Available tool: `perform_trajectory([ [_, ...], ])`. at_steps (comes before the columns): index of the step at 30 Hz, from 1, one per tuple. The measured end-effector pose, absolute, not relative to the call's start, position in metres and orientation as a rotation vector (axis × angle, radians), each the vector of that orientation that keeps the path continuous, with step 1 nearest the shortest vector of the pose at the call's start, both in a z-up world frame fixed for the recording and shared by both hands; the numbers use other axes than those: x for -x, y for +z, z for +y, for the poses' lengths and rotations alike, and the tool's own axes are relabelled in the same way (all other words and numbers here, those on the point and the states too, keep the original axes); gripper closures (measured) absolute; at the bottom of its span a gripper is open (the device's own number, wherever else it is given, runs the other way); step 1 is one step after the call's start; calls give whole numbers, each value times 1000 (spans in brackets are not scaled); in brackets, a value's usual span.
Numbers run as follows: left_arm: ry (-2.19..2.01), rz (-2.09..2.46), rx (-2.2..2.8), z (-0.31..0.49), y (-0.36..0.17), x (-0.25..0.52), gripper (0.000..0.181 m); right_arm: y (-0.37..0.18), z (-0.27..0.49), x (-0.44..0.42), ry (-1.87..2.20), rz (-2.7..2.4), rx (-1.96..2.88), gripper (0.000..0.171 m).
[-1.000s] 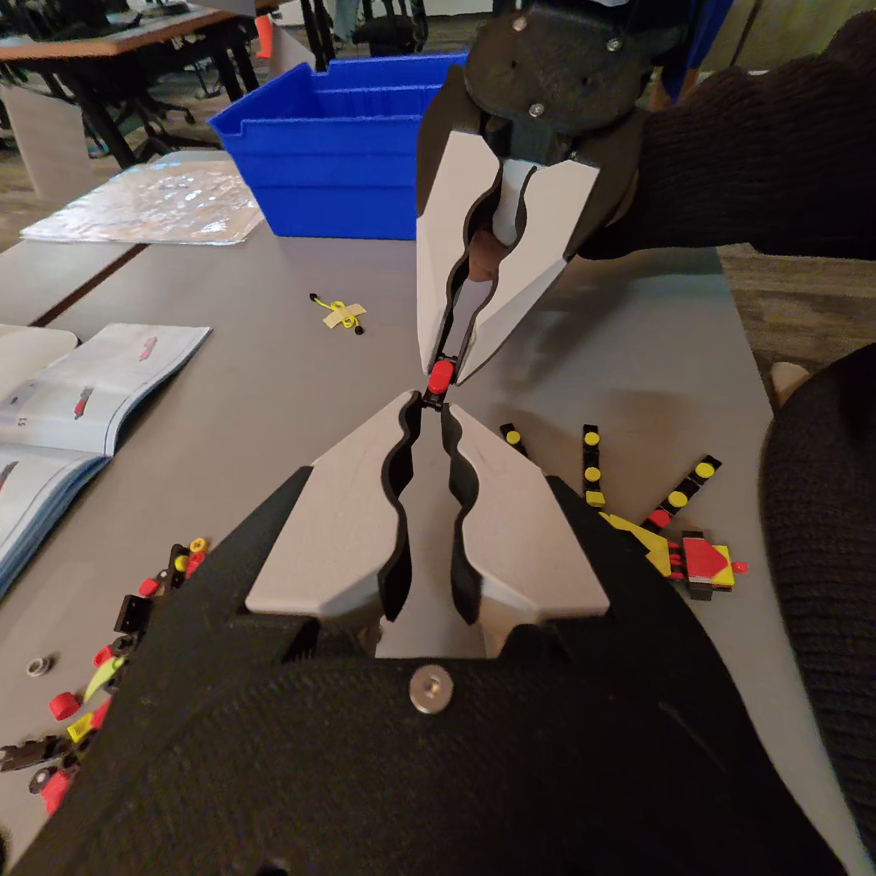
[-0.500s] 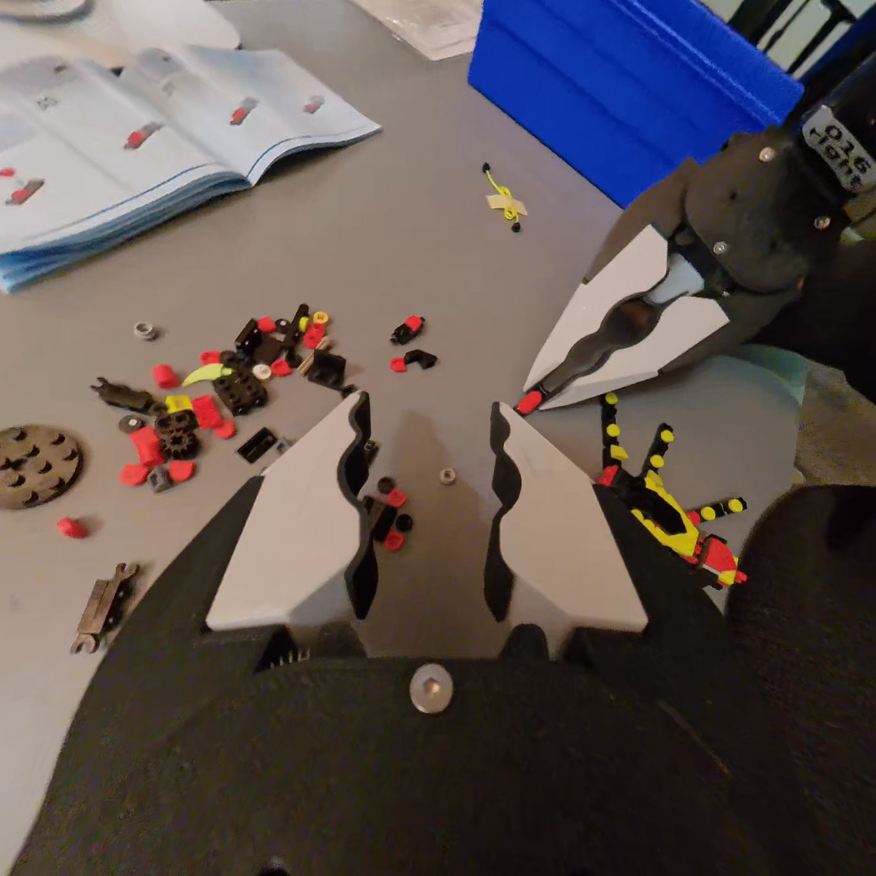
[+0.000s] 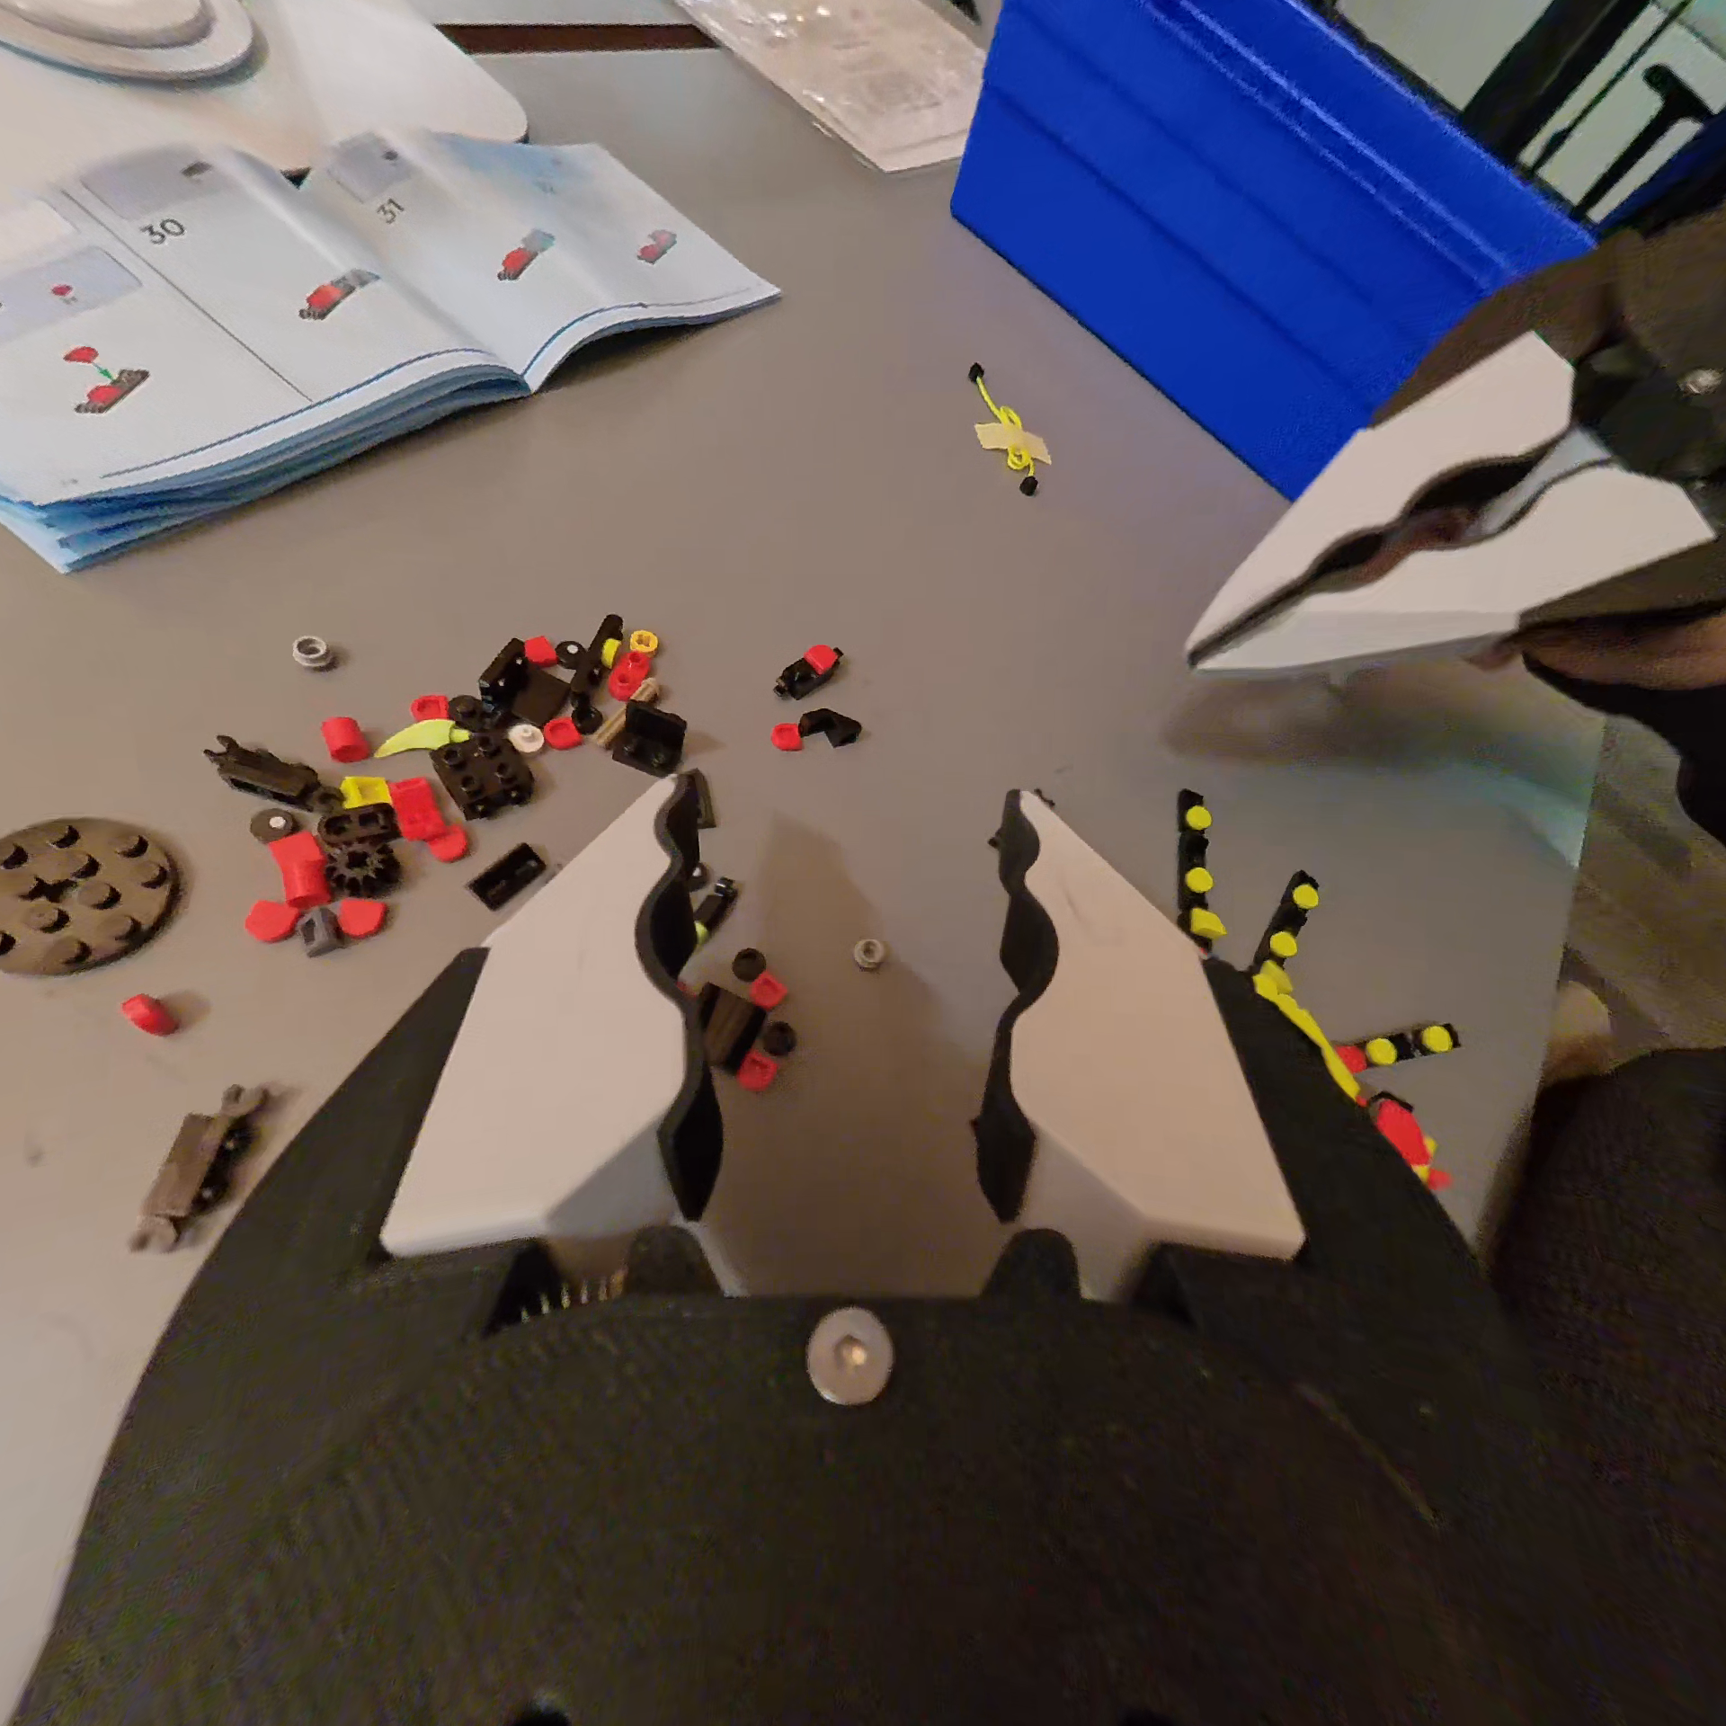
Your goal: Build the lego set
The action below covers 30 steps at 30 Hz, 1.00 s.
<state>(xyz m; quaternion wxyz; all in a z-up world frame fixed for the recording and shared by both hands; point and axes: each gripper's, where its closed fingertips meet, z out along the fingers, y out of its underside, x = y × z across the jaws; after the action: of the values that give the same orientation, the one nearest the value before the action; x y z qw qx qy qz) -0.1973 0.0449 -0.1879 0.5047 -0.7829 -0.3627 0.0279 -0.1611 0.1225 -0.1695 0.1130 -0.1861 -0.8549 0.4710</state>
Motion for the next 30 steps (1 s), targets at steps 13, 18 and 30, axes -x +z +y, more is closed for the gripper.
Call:
perform_trajectory([
  [13, -69, -675, 1864, 72, -182, 162, 158, -188, 119, 149, 1338, -2435, 563, 171],
  [18, 20, -635, 1857, 66, -176, 167, 177, -178, 123, 147, 1478, -2443, 551, 171],
  [30, 90, -629, 1891, 59, -183, 174, 181, -198, 124, 143, 1406, -2523, 476, 157],
])
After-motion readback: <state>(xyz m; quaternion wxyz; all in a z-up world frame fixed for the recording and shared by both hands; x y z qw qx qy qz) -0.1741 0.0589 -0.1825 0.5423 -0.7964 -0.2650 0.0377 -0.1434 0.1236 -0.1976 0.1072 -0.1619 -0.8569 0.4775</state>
